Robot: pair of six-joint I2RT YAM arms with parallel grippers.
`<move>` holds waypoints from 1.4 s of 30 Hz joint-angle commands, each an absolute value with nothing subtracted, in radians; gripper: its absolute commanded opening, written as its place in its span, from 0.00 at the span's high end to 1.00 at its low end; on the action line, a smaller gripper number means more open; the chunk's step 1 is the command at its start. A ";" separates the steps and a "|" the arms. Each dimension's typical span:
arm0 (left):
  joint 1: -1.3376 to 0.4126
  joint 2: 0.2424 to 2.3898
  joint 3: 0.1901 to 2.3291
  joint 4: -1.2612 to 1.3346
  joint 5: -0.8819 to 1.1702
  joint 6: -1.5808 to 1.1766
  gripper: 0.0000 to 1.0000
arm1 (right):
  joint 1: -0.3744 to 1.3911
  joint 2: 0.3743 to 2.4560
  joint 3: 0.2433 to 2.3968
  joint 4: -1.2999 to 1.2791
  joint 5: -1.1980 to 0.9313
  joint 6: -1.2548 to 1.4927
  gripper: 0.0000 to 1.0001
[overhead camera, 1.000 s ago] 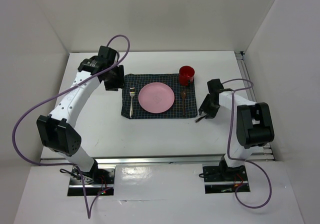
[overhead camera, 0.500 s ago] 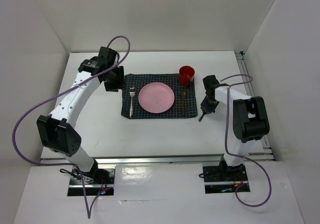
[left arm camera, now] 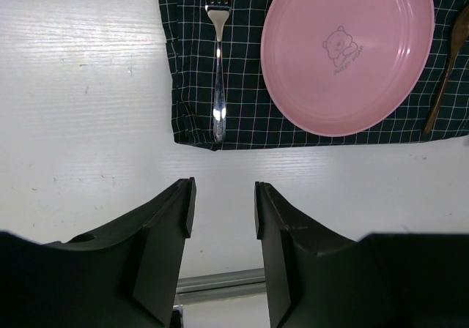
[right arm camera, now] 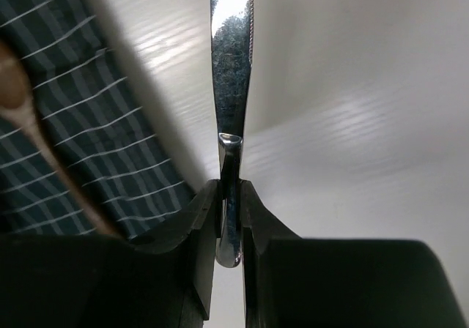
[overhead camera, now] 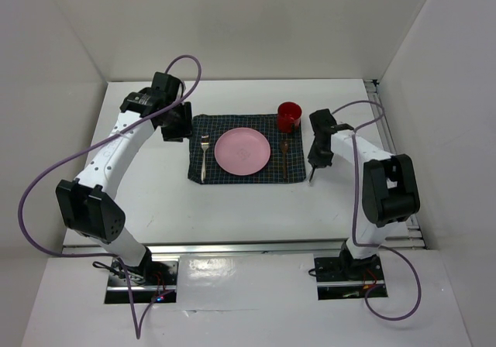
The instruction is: Set the dinner table for one person
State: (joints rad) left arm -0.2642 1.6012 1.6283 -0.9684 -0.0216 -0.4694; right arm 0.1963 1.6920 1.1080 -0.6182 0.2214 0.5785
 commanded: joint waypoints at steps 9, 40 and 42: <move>-0.259 1.571 1.635 -0.962 -0.021 -0.445 0.45 | 0.324 1.726 1.256 -0.641 0.103 0.425 0.90; -0.259 1.571 1.635 -0.971 -0.012 -0.445 0.45 | 0.365 1.816 1.419 -0.696 0.166 0.386 0.60; -0.259 1.571 1.635 -0.971 -0.012 -0.436 0.45 | 0.365 1.758 1.433 -0.741 0.208 0.396 0.52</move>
State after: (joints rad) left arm -0.2642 1.6009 1.6279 -0.9695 -0.0208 -0.4683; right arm 0.3550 1.8938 1.3632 -0.6708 0.1436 0.3767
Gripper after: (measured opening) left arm 0.547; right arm 0.451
